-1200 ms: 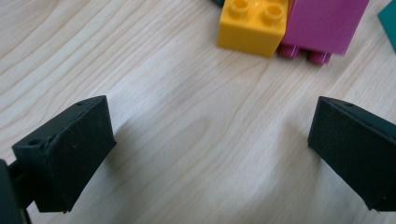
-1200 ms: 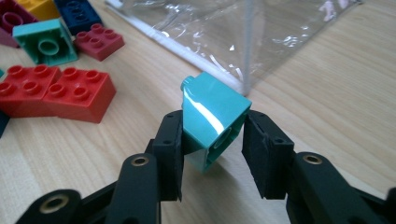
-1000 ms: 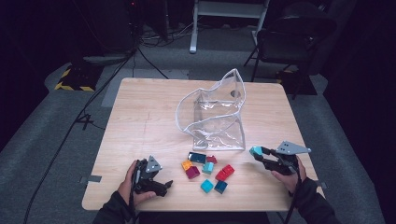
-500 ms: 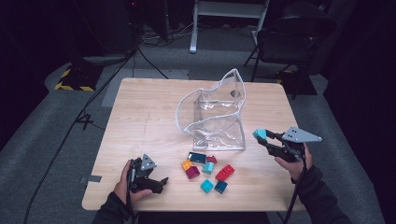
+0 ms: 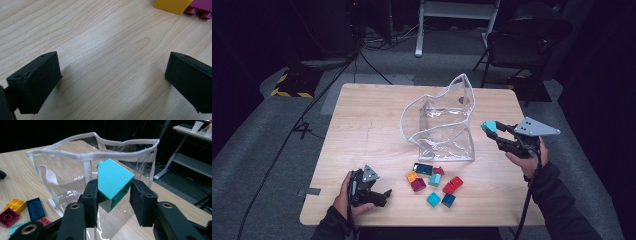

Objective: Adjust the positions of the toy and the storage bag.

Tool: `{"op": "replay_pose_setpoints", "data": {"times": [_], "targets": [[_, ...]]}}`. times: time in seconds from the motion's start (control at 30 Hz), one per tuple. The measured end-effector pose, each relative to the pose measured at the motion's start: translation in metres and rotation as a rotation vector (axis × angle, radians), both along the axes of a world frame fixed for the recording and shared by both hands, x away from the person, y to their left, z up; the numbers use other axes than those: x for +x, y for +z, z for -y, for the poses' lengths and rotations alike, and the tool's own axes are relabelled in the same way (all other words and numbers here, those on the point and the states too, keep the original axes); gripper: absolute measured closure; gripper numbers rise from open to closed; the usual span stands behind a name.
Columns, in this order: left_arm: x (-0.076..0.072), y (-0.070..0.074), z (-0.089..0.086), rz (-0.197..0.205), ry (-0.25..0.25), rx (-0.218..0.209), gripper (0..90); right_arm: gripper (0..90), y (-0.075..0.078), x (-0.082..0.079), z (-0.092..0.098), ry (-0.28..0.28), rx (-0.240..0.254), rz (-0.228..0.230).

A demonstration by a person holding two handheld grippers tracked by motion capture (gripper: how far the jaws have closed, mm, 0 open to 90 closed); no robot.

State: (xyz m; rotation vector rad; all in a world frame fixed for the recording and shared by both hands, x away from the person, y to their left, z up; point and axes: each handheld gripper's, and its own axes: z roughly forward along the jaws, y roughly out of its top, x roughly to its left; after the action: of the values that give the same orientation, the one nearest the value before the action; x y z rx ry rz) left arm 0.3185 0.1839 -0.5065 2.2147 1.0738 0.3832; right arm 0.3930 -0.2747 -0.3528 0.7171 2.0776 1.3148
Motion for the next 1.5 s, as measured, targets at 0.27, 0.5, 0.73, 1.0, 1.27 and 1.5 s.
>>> {"op": "replay_pose_setpoints", "data": {"times": [0.27, 0.5, 0.73, 1.0, 1.27, 1.5], "targets": [[0.000, 0.000, 0.000, -0.001, 0.001, -0.001, 0.5, 59.8, 0.024, 0.003, -0.012, -0.003, 0.010, 0.040], [0.000, 0.000, 0.000, -0.001, 0.003, 0.001, 0.5, 59.9, 0.037, 0.004, -0.021, 0.002, 0.021, 0.067], [0.000, 0.000, 0.000, -0.002, 0.003, 0.002, 0.5, 59.8, 0.047, 0.005, -0.028, 0.005, 0.022, 0.089], [0.001, 0.000, 0.000, 0.000, 0.003, 0.002, 0.5, 59.8, 0.053, 0.011, -0.039, 0.013, 0.028, 0.090], [0.001, 0.000, 0.000, 0.001, 0.002, 0.001, 0.4, 59.8, 0.055, 0.017, -0.054, 0.025, 0.030, 0.087], [0.001, 0.000, 0.000, -0.001, 0.003, 0.001, 0.4, 59.8, 0.053, 0.022, -0.067, 0.021, 0.026, 0.073]]}}
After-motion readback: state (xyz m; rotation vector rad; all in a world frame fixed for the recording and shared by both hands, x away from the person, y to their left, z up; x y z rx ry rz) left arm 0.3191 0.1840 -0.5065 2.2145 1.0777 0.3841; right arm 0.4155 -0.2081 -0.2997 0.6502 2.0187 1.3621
